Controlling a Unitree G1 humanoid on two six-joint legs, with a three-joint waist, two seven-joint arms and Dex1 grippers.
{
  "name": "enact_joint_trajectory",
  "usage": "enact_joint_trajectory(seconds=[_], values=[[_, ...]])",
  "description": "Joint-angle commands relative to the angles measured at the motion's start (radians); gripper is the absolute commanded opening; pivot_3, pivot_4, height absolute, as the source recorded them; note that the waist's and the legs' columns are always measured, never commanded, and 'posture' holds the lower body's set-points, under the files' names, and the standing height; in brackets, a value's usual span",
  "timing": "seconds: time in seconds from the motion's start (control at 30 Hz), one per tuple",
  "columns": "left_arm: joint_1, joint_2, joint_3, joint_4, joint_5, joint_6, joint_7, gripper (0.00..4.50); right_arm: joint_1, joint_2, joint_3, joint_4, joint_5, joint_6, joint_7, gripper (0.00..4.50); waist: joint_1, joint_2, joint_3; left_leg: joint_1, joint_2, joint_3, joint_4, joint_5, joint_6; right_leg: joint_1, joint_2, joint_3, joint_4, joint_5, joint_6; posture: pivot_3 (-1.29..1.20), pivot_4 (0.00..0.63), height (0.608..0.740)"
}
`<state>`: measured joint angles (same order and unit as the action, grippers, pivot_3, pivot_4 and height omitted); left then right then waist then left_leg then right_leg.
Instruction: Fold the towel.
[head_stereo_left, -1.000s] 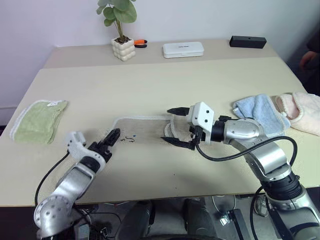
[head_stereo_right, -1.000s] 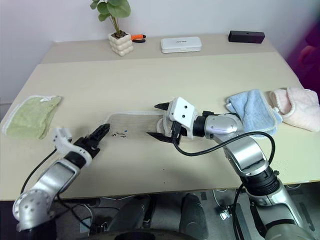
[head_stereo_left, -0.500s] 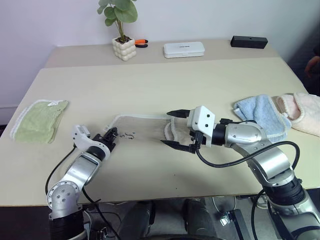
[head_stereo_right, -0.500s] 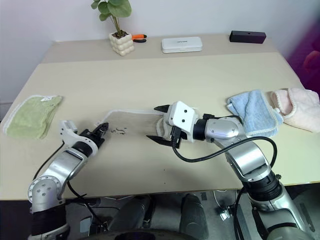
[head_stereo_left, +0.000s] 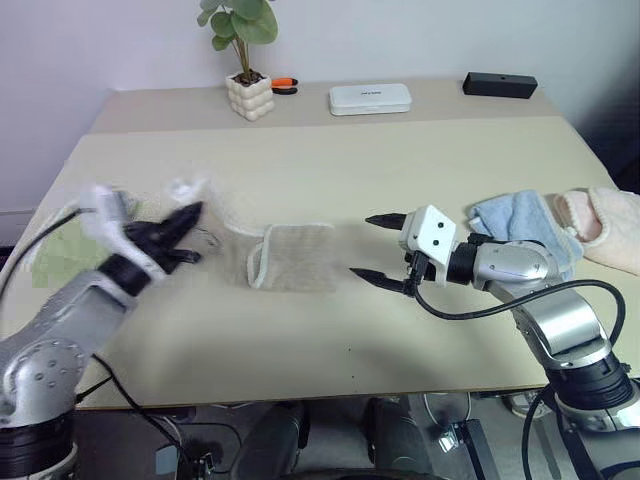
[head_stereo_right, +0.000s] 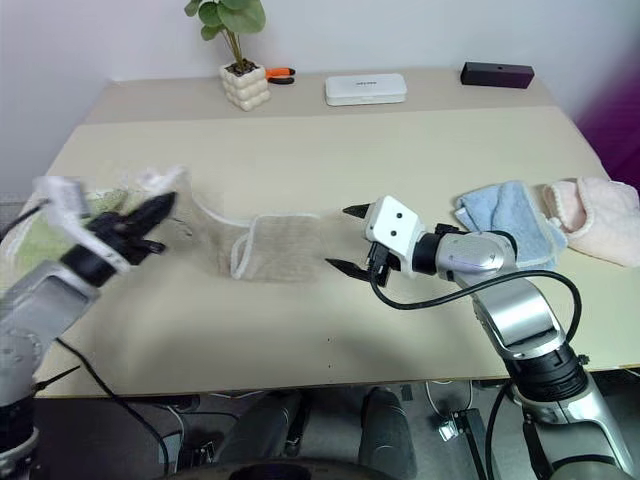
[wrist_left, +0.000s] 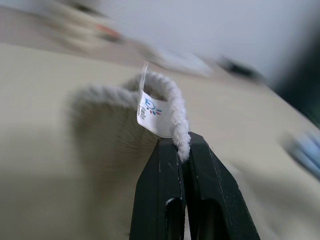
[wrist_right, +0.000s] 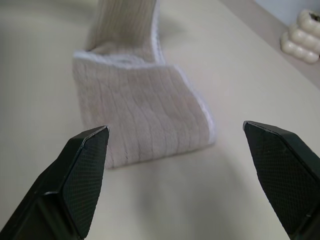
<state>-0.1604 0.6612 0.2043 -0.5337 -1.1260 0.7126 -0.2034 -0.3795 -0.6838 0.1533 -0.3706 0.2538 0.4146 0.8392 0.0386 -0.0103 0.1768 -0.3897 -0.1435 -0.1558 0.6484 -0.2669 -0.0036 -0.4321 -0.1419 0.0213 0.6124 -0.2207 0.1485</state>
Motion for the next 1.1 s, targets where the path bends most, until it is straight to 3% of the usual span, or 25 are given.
enact_joint_trajectory(seconds=[0.03, 0.2, 0.37, 0.53, 0.63, 0.67, 0.73, 0.87, 1.0, 1.1], values=[[-0.041, 0.001, -0.149, -0.037, 0.111, 0.017, -0.089, 0.01, 0.002, 0.016, -0.007, -0.01, -0.01, -0.028, -0.007, 4.41, -0.005, 0.0, 0.0, 0.0, 0.0, 0.0, 0.0, 0.0, 0.0, 0.0, 0.0, 0.0, 0.0, 0.0, 0.0, 0.0, 0.15, 0.74], [-0.108, -0.068, -0.312, 0.045, 0.276, 0.014, -0.124, 0.01, 0.012, 0.029, -0.005, -0.021, -0.019, -0.026, -0.016, 4.41, -0.012, 0.0, 0.0, 0.001, 0.004, 0.002, -0.002, -0.001, -0.001, -0.002, 0.004, 0.002, 0.0, 0.001, -0.001, 0.0, 0.15, 0.74], [-0.13, -0.128, -0.334, 0.104, 0.336, 0.035, -0.135, 0.01, 0.024, 0.027, -0.019, -0.029, -0.027, -0.022, -0.026, 4.41, -0.01, 0.0, 0.0, 0.001, 0.004, 0.003, -0.001, -0.001, -0.001, -0.002, 0.004, 0.002, 0.0, 0.001, -0.001, 0.0, 0.15, 0.74], [-0.109, -0.155, -0.252, 0.044, 0.26, 0.062, -0.166, 2.38, 0.035, 0.022, -0.025, -0.034, -0.03, -0.022, -0.026, 4.41, -0.011, 0.0, 0.0, 0.001, 0.004, 0.002, -0.001, -0.001, -0.001, -0.002, 0.004, 0.002, 0.0, 0.001, -0.001, 0.0, 0.15, 0.74], [-0.049, -0.12, -0.09, -0.011, 0.053, 0.106, -0.197, 3.88, 0.03, 0.023, -0.035, -0.026, -0.025, -0.02, -0.024, 4.41, -0.017, 0.0, 0.0, 0.001, 0.005, 0.002, -0.001, -0.001, -0.001, -0.002, 0.004, 0.002, 0.0, 0.001, -0.001, 0.0, 0.15, 0.74], [-0.029, -0.104, -0.029, -0.019, -0.006, 0.112, -0.202, 3.88, 0.023, 0.027, -0.042, -0.02, -0.016, -0.012, -0.023, 4.41, -0.025, 0.0, 0.0, 0.001, 0.005, 0.002, -0.001, -0.001, -0.002, -0.003, 0.004, 0.002, 0.001, 0.001, -0.001, 0.0, 0.15, 0.74], [-0.022, -0.09, 0.085, 0.007, -0.07, 0.094, -0.161, 3.92, 0.005, 0.045, -0.06, -0.015, 0.026, 0.018, -0.02, 3.87, -0.026, 0.001, 0.0, 0.001, 0.005, 0.002, -0.001, -0.001, -0.002, -0.003, 0.005, 0.002, 0.001, 0.001, -0.001, 0.0, 0.15, 0.74], [-0.016, -0.044, 0.144, 0.039, 0.03, 0.057, -0.133, 2.49, -0.034, 0.092, -0.076, -0.019, 0.089, 0.085, -0.034, 2.09, -0.026, 0.001, 0.0, 0.001, 0.008, 0.002, -0.001, -0.001, -0.003, -0.003, 0.007, 0.002, 0.001, 0.002, -0.003, 0.0, 0.15, 0.74], [-0.029, -0.014, -0.027, 0.095, 0.324, -0.014, -0.109, 0.58, -0.12, 0.233, -0.007, 0.04, 0.09, 0.155, -0.121, 0.11, -0.026, 0.001, 0.0, 0.001, 0.008, 0.003, -0.001, -0.001, -0.003, -0.003, 0.007, 0.002, 0.0, 0.002, -0.003, 0.0, 0.15, 0.74], [-0.052, -0.085, -0.155, 0.157, 0.449, -0.05, -0.092, 0.55, -0.145, 0.328, 0.102, 0.158, 0.003, 0.144, -0.172, 0.05, -0.025, 0.001, -0.001, 0.001, 0.008, 0.003, -0.001, -0.001, -0.003, -0.002, 0.008, 0.002, 0.0, 0.003, -0.004, 0.0, 0.15, 0.74]])
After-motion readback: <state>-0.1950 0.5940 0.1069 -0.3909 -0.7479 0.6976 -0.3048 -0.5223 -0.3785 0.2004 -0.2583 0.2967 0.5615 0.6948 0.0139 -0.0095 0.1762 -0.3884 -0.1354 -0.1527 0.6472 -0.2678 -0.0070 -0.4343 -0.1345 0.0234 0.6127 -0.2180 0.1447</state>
